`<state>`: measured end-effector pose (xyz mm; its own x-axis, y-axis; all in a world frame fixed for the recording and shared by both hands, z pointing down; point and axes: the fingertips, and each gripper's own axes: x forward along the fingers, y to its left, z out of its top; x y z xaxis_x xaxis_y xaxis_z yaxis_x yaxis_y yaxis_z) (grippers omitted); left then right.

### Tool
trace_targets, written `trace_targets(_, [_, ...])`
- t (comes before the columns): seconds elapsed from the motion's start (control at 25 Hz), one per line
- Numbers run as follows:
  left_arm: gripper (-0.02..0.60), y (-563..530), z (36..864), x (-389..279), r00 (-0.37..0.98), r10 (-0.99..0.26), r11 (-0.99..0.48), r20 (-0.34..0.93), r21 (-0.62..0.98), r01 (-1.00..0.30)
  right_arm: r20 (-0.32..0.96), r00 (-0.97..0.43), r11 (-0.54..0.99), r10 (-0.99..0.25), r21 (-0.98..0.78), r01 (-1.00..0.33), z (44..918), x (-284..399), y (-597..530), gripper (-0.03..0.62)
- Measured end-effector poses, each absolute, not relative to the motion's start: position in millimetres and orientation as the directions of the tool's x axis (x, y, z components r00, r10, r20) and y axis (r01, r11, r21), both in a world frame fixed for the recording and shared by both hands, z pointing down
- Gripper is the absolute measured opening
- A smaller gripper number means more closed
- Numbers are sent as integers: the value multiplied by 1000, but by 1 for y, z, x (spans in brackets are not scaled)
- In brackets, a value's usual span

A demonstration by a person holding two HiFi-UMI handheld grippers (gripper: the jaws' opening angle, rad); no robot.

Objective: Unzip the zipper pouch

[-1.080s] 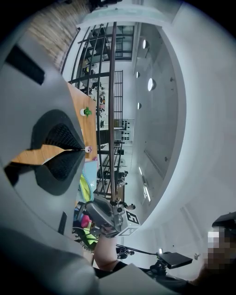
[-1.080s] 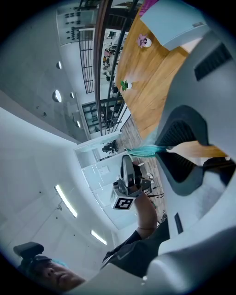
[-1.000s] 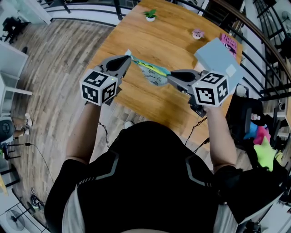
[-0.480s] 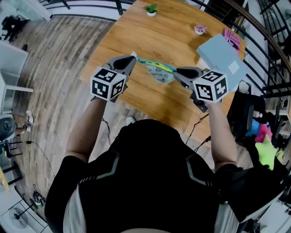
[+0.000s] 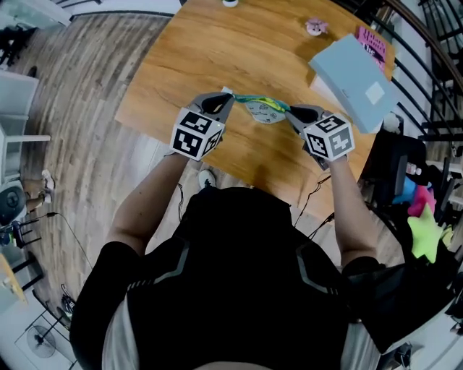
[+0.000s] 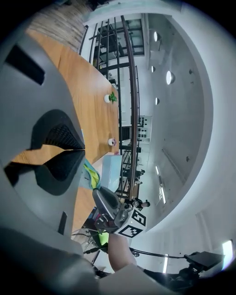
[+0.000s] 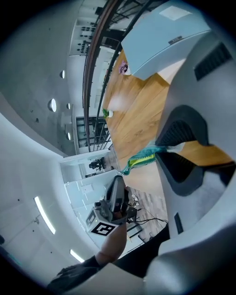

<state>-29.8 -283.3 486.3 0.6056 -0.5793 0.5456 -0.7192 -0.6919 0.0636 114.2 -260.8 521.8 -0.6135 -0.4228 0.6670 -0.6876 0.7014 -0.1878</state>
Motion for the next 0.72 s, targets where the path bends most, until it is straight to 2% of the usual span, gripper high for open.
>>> trace_targets(0.16, [32, -277, 523, -21, 581, -536, -693, 613, 74, -717, 664, -624, 696, -411, -213, -685, 546, 120, -254, 52])
trace_targets(0.4, [32, -260, 573, -18, 541, -461, -687, 704, 102, -719, 685, -658, 675, -314, -326, -662, 591, 121, -231, 52])
trace_targets(0.72, [32, -232, 623, -21, 491, -367, -688, 790, 125, -715, 702, -687, 571, -189, -491, -658, 640, 116, -197, 52])
